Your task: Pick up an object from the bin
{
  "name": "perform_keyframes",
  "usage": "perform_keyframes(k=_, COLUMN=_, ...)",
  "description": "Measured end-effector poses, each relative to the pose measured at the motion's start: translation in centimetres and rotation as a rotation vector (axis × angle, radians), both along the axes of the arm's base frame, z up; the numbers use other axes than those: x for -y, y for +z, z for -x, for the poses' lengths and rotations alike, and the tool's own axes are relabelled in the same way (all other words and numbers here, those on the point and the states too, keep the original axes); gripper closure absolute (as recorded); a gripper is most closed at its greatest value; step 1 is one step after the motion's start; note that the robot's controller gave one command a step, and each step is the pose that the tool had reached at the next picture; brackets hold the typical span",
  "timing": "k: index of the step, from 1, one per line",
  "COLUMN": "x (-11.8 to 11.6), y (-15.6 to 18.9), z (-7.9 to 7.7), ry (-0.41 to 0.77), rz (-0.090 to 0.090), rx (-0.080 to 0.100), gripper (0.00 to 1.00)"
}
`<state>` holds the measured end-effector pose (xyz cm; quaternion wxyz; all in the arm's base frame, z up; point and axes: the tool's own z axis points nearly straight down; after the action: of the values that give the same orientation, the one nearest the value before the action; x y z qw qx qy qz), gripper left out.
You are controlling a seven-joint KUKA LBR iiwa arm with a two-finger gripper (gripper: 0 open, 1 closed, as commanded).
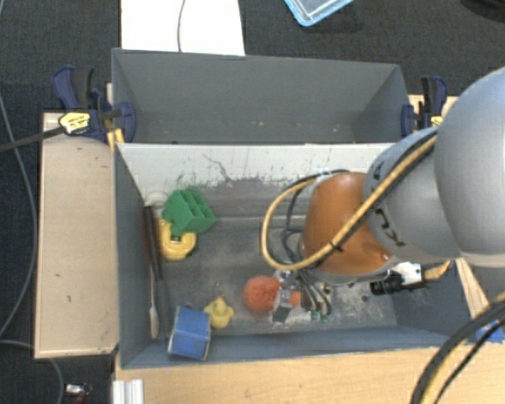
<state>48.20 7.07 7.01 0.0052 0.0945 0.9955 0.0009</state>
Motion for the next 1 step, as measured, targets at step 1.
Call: perform_keyframes(k=1, x=0.39, y=6.38, z=-0.61, ry=0.001, rz=0.0, rx=-0.003, gripper=1.0)
